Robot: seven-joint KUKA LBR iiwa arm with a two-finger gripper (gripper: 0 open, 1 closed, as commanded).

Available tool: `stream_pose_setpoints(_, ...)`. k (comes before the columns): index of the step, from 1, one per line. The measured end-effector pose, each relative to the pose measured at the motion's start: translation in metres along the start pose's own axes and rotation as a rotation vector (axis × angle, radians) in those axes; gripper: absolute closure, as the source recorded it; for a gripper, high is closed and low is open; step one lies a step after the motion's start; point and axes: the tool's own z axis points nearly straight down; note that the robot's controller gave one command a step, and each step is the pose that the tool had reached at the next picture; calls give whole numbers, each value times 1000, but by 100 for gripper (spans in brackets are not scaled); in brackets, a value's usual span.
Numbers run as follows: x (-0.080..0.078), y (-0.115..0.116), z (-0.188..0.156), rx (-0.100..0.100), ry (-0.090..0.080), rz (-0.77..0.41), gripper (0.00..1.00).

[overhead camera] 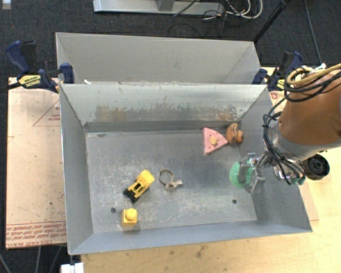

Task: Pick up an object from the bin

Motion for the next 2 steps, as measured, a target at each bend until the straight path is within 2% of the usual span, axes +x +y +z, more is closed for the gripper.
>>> stream_pose_setpoints(1, 2, -6, -8, 0, 0, -9, 100)
stream_pose_setpoints(2, -9, -7, -26, 0, 1, 5, 100)
